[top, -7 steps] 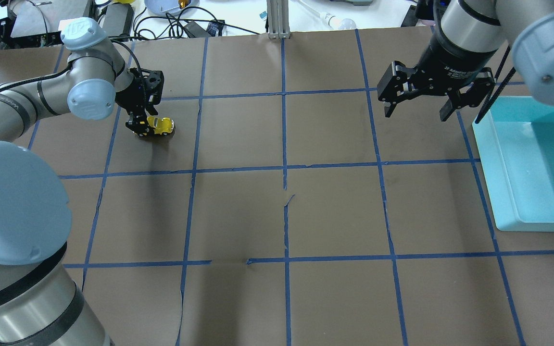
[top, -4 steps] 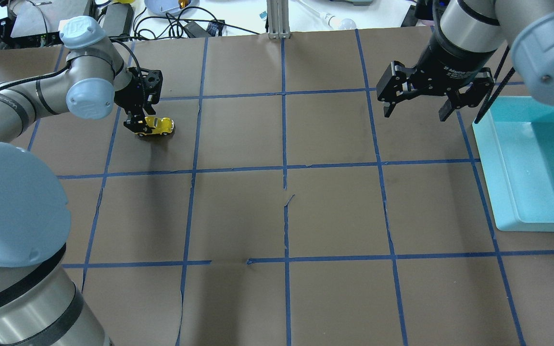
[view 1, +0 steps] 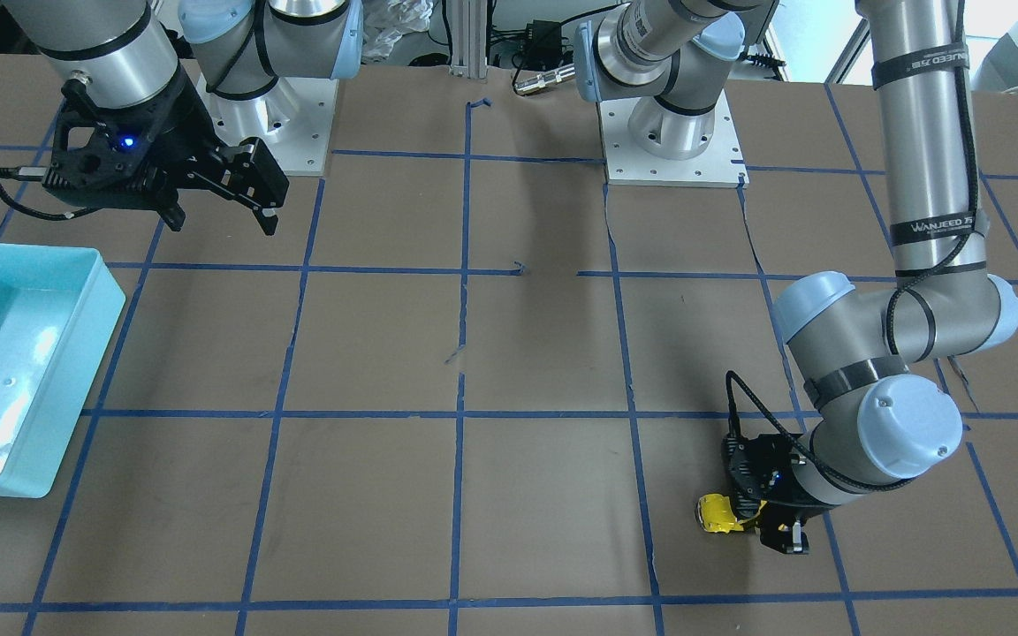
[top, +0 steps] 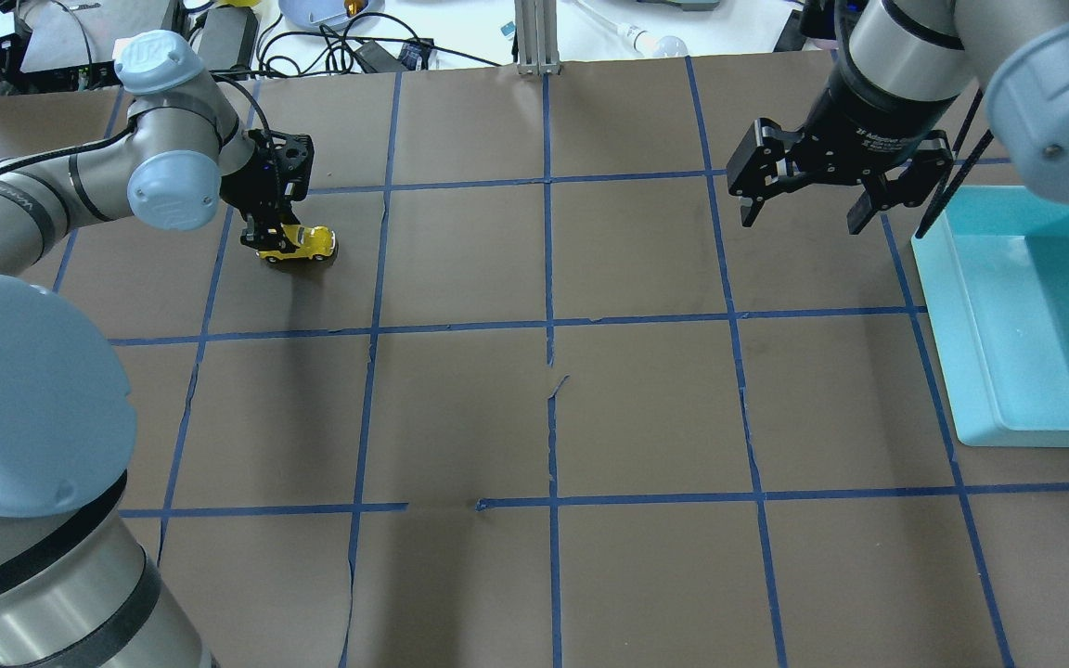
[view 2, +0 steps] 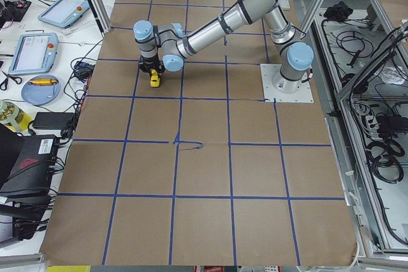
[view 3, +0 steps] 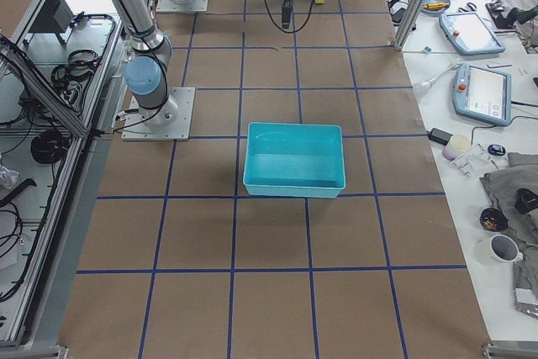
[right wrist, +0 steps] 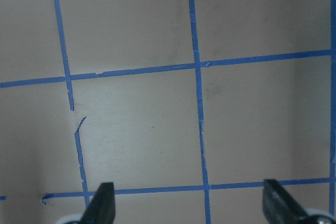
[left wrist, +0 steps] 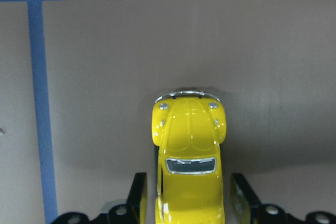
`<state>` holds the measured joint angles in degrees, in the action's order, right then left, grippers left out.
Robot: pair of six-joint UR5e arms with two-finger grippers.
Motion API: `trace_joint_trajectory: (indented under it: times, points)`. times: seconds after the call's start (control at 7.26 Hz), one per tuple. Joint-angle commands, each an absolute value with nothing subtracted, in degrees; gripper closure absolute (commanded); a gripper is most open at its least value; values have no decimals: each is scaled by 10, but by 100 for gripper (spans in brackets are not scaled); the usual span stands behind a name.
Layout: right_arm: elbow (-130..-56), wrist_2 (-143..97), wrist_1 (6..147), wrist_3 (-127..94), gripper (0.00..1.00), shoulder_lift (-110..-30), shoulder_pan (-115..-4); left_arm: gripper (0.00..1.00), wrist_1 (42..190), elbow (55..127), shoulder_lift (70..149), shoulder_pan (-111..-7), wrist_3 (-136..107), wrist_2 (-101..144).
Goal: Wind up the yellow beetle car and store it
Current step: 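Close the left gripper around the yellow car's body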
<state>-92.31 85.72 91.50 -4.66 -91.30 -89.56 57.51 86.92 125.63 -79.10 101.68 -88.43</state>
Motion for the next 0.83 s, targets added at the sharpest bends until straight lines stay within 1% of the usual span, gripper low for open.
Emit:
trace_joint_trajectory:
  times: [0.0,0.55,0.69]
  points:
    - [-924,857,915,-46,0,-913,-896,94,575,869,1258,-791,1017,-885]
    - [-924,857,915,-47,0,-912,-896,95,575,867,1259,-790,1021,-889]
    - [-924,857,915,-47,0,-913,-896,99,575,868,1258,-788,1021,-895]
